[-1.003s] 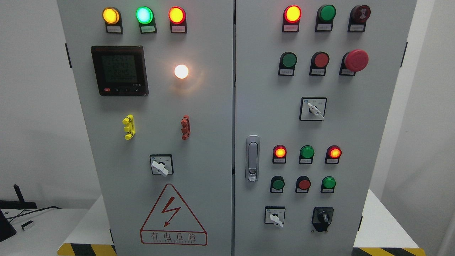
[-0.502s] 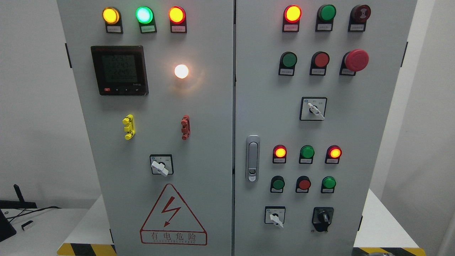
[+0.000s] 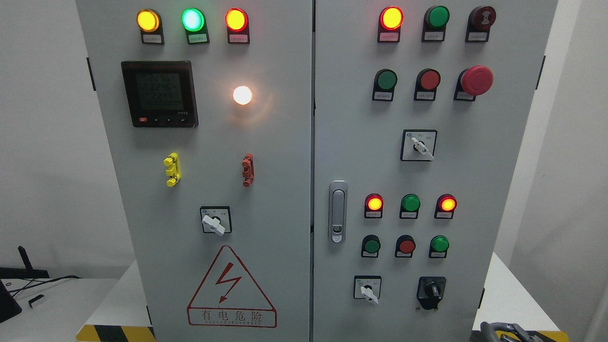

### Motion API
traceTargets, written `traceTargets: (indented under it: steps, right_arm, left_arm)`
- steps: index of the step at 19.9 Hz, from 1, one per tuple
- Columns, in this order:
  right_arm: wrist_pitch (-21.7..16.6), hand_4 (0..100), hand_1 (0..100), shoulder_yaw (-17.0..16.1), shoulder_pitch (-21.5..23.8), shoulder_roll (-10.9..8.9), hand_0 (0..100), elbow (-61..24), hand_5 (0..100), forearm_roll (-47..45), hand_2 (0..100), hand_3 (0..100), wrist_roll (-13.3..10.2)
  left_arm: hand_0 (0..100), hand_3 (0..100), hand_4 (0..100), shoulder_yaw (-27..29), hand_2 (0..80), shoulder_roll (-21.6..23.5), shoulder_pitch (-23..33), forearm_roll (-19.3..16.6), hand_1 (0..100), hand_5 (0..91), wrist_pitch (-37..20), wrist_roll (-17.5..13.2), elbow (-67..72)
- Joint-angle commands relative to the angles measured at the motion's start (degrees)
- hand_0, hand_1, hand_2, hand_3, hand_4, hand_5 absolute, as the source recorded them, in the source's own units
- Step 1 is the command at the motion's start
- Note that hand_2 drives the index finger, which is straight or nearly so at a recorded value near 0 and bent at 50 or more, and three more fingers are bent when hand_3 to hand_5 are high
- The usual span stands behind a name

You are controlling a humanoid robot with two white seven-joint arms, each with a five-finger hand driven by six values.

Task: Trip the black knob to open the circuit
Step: 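Raise the right hand up toward the black rotary knob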

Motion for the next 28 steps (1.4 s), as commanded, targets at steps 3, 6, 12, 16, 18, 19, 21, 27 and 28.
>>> traceTargets:
  steps: [3, 6, 12, 16, 18, 19, 21, 27, 28]
  right_arm:
    - [0.4, 98, 37, 2.7, -0.68, 0.35, 16, 0.74, 89, -0.01, 54, 100, -0.66]
    - [0.4, 98, 36, 3.32, -0.68, 0.35, 15, 0.65, 89, -0.01, 54, 100, -1.27]
    - [0.31, 98, 54, 5.96, -0.59, 0.44, 15, 0.65, 89, 0.08, 53, 100, -2.24]
    - [0.4, 98, 60, 5.96, -1.12, 0.35, 17, 0.65, 89, 0.08, 52, 100, -2.24]
    - [0.4, 98, 61, 5.96, -1.56, 0.44, 18, 0.65, 89, 0.08, 52, 100, -2.33]
    - [0.4, 98, 61, 5.96, -1.65, 0.44, 18, 0.65, 89, 0.08, 52, 100, -2.33]
    - [0.49, 98, 61, 6.04, -2.09, 0.44, 19, 0.65, 89, 0.08, 51, 100, -2.33]
    - [0.84, 98, 71, 6.31, -2.61, 0.44, 17, 0.83, 89, 0.17, 51, 100, -2.59]
    - [0.84, 98, 72, 6.31, -2.88, 0.44, 17, 1.0, 89, 0.17, 51, 100, -2.59]
  left_arm:
    - [12, 0, 0, 0.0, 0.0, 0.02, 0.0, -1.76, 39, 0.0, -0.05, 0.05, 0.0]
    - [12, 0, 0, 0.0, 0.0, 0.02, 0.0, -1.76, 39, 0.0, -0.05, 0.05, 0.0]
    - [12, 0, 0, 0.0, 0.0, 0.02, 0.0, -1.76, 39, 0.0, -0.05, 0.05, 0.0]
    - [12, 0, 0, 0.0, 0.0, 0.02, 0.0, -1.76, 39, 0.0, -0.05, 0.05, 0.0]
    - [12, 0, 0, 0.0, 0.0, 0.02, 0.0, -1.76, 39, 0.0, -0.05, 0.05, 0.0]
    - [12, 0, 0, 0.0, 0.0, 0.02, 0.0, -1.76, 39, 0.0, -0.05, 0.05, 0.0]
    - [12, 0, 0, 0.0, 0.0, 0.02, 0.0, -1.76, 39, 0.0, -0.05, 0.05, 0.0]
    - [12, 0, 0, 0.0, 0.0, 0.02, 0.0, -1.76, 39, 0.0, -0.05, 0.05, 0.0]
    - [12, 0, 0, 0.0, 0.0, 0.02, 0.0, -1.76, 39, 0.0, -0.05, 0.05, 0.0]
